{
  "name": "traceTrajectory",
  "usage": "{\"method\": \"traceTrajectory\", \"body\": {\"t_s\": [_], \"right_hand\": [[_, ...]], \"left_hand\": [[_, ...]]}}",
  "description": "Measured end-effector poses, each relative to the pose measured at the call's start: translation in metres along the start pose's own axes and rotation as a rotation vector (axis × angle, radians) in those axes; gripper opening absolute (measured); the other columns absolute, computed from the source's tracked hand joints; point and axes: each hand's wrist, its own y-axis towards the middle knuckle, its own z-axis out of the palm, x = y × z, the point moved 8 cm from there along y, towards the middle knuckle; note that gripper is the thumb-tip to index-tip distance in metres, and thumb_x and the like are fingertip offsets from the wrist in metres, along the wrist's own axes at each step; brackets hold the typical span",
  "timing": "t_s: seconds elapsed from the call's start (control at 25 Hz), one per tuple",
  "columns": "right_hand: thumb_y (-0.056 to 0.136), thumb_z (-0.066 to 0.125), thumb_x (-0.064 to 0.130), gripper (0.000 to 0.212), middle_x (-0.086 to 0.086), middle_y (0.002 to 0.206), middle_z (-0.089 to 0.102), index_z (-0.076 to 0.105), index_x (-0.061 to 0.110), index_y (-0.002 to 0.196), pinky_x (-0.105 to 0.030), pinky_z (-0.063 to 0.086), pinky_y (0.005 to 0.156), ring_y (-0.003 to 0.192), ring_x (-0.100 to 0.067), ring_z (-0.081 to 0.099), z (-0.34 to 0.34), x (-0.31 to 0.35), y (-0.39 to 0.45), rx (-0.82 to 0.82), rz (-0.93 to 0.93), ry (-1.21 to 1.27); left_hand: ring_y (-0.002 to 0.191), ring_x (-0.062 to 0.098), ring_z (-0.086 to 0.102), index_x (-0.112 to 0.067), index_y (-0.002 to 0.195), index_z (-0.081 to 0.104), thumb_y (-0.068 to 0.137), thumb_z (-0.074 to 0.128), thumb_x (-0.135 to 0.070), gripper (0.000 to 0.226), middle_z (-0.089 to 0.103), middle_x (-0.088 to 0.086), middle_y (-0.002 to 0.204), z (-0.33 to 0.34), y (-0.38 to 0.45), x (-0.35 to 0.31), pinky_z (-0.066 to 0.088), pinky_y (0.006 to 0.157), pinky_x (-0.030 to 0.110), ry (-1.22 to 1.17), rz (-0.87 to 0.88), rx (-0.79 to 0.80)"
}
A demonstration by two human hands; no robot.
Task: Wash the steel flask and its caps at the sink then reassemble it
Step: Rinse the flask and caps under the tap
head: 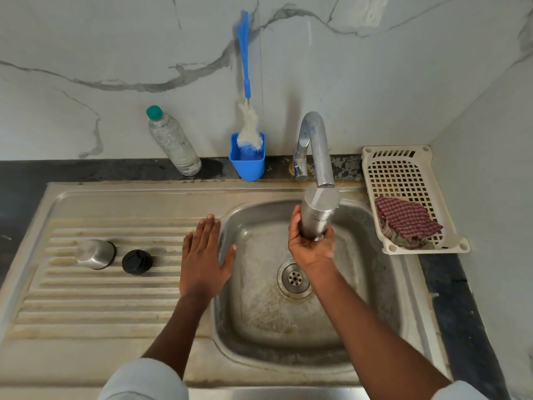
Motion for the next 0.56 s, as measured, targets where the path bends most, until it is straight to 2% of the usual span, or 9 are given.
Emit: {"method": "traceTrajectory", "body": {"t_s": [0.12, 0.2, 0.28, 0.36, 0.4, 0.48, 0.56], "right_hand": [[0.097, 0.059, 0.052, 0.067, -0.027, 0.115, 0.071, 0.060, -0.002, 0.136, -0.040, 0.065, 0.065, 0.099, -0.038, 0.072, -0.011, -0.005, -0.005, -0.057, 0.092, -0.236], [0.091, 0.066, 0.056, 0.070, -0.024, 0.113, 0.073, 0.060, 0.003, 0.137, -0.044, 0.066, 0.067, 0.094, -0.036, 0.073, -0.028, 0.006, -0.015, -0.122, 0.096, -0.472], [0.089, 0.070, 0.056, 0.068, -0.020, 0.114, 0.074, 0.062, 0.006, 0.135, -0.048, 0.064, 0.078, 0.092, -0.034, 0.075, -0.039, 0.023, -0.024, -0.152, 0.054, -0.638], [0.090, 0.070, 0.056, 0.069, -0.018, 0.119, 0.073, 0.062, 0.007, 0.137, -0.049, 0.062, 0.084, 0.099, -0.034, 0.074, -0.038, 0.031, -0.026, -0.163, 0.014, -0.626], [0.091, 0.067, 0.057, 0.070, -0.019, 0.119, 0.073, 0.060, 0.008, 0.140, -0.050, 0.063, 0.082, 0.102, -0.034, 0.072, -0.035, 0.030, -0.023, -0.171, 0.004, -0.578], [0.094, 0.061, 0.059, 0.072, -0.023, 0.118, 0.071, 0.055, 0.007, 0.143, -0.049, 0.066, 0.069, 0.103, -0.036, 0.070, -0.022, 0.018, -0.017, -0.160, 0.002, -0.492], [0.093, 0.062, 0.059, 0.071, -0.025, 0.117, 0.070, 0.056, 0.006, 0.140, -0.047, 0.066, 0.066, 0.103, -0.037, 0.069, -0.011, 0.006, -0.015, -0.145, 0.010, -0.541]], "left_hand": [[0.163, 0.015, 0.004, -0.020, 0.168, 0.019, 0.107, 0.034, -0.062, 0.075, 0.010, -0.002, 0.176, 0.001, 0.000, 0.000, 0.010, 0.132, 0.045, 0.001, 0.000, -0.001], [0.163, 0.014, 0.003, -0.021, 0.168, 0.019, 0.107, 0.033, -0.062, 0.075, 0.009, -0.002, 0.176, 0.000, -0.001, 0.000, 0.010, 0.132, 0.045, 0.000, 0.000, 0.004], [0.163, 0.015, 0.003, -0.020, 0.168, 0.019, 0.107, 0.031, -0.062, 0.074, 0.009, -0.002, 0.176, 0.000, -0.001, -0.001, 0.010, 0.132, 0.046, -0.004, 0.001, 0.003], [0.163, 0.015, 0.003, -0.020, 0.168, 0.019, 0.107, 0.027, -0.062, 0.074, 0.010, -0.001, 0.176, -0.002, -0.001, -0.002, 0.010, 0.132, 0.046, -0.004, 0.002, -0.003], [0.163, 0.015, 0.003, -0.020, 0.168, 0.019, 0.107, 0.025, -0.063, 0.075, 0.010, -0.001, 0.176, -0.001, -0.001, -0.002, 0.010, 0.132, 0.046, -0.002, 0.005, -0.004], [0.163, 0.015, 0.003, -0.020, 0.168, 0.019, 0.107, 0.024, -0.064, 0.075, 0.010, -0.002, 0.176, 0.000, -0.002, -0.001, 0.010, 0.132, 0.046, 0.002, 0.010, -0.002], [0.163, 0.015, 0.003, -0.021, 0.168, 0.018, 0.107, 0.024, -0.064, 0.075, 0.009, -0.002, 0.176, 0.000, -0.002, 0.000, 0.010, 0.132, 0.045, -0.004, 0.006, 0.004]]}}
